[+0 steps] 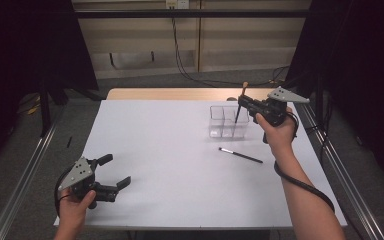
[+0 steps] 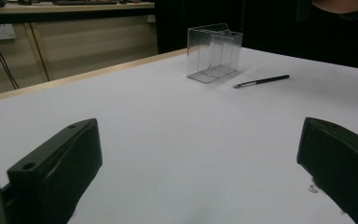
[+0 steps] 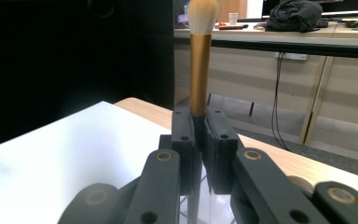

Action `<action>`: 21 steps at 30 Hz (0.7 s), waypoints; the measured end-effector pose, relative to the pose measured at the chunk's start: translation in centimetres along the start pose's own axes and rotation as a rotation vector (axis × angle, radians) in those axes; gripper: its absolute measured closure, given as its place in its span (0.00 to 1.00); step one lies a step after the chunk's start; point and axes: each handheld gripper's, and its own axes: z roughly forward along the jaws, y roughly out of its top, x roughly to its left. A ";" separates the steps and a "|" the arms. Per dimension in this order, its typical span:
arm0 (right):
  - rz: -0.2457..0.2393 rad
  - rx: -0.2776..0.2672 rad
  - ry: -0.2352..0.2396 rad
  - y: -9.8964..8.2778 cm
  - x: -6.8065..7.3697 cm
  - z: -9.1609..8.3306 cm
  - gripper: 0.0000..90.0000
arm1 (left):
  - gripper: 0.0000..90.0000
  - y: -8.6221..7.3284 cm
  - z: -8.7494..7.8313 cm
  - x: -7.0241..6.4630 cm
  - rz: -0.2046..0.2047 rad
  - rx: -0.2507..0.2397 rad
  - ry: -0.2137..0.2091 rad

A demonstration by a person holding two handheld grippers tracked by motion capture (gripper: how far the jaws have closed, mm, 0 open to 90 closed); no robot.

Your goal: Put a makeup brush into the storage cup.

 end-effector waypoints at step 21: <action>-0.007 -0.007 -0.064 0.6 -1.3 0.5 0.93 | 0.00 -0.1 0.0 0.1 -0.002 0.001 -0.001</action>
